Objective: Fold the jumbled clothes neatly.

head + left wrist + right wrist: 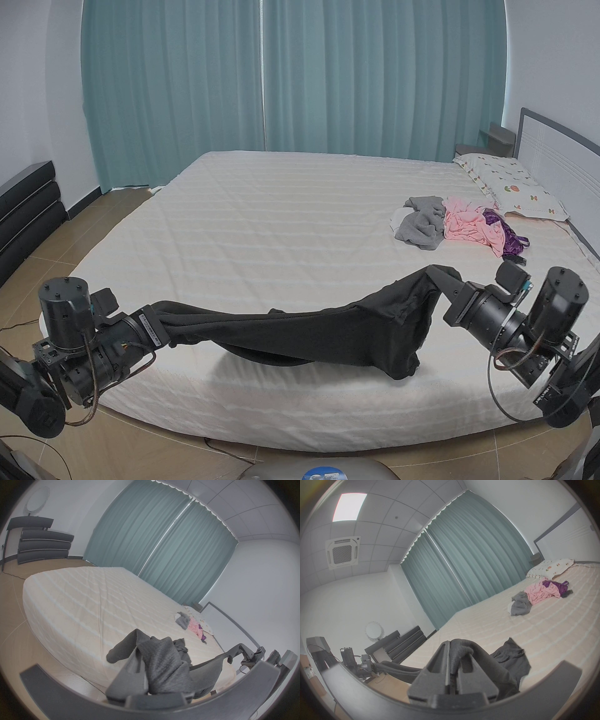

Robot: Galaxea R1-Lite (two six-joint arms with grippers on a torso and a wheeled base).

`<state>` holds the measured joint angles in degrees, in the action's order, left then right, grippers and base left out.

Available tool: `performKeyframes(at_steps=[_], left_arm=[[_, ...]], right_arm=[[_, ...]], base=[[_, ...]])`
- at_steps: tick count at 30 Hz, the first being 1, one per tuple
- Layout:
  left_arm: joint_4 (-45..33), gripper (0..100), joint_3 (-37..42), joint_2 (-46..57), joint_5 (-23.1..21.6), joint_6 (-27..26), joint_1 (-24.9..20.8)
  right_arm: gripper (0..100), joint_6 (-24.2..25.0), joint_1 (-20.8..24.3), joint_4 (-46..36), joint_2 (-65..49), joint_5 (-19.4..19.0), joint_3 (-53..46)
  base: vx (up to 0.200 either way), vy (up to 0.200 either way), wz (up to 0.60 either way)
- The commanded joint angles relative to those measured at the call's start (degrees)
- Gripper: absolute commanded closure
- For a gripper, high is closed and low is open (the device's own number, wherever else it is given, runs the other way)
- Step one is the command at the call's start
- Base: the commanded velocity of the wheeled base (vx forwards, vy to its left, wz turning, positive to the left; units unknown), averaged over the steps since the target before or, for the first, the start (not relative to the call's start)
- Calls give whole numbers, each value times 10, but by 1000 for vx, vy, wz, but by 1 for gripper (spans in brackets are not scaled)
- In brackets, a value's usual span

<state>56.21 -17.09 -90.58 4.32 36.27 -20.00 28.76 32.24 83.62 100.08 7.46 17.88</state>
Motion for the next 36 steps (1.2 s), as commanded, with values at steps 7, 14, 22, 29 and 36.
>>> performKeyframes(at_steps=[7, 14, 22, 29, 36], left_arm=[[-77, 100, -74, 115, 4, -56, 8], [-172, 100, -245, 23, 8, -46, 18], [-196, 100, -403, -138, 26, -45, 27], [-196, 100, -498, -233, 26, -46, 34], [-196, 100, -583, -333, 25, -49, 44]], right_arm=[[100, -54, -7, -91, -178, 13, 73], [100, -50, -48, -197, -101, 36, 236], [100, -53, -68, -246, 44, 62, 371], [100, -57, -85, -246, 160, 83, 457], [100, -57, -107, -245, 243, 74, 508]], base=[[0, 0, 0], [0, 0, 0], [75, 0, 0], [200, 0, 0], [200, 0, 0]])
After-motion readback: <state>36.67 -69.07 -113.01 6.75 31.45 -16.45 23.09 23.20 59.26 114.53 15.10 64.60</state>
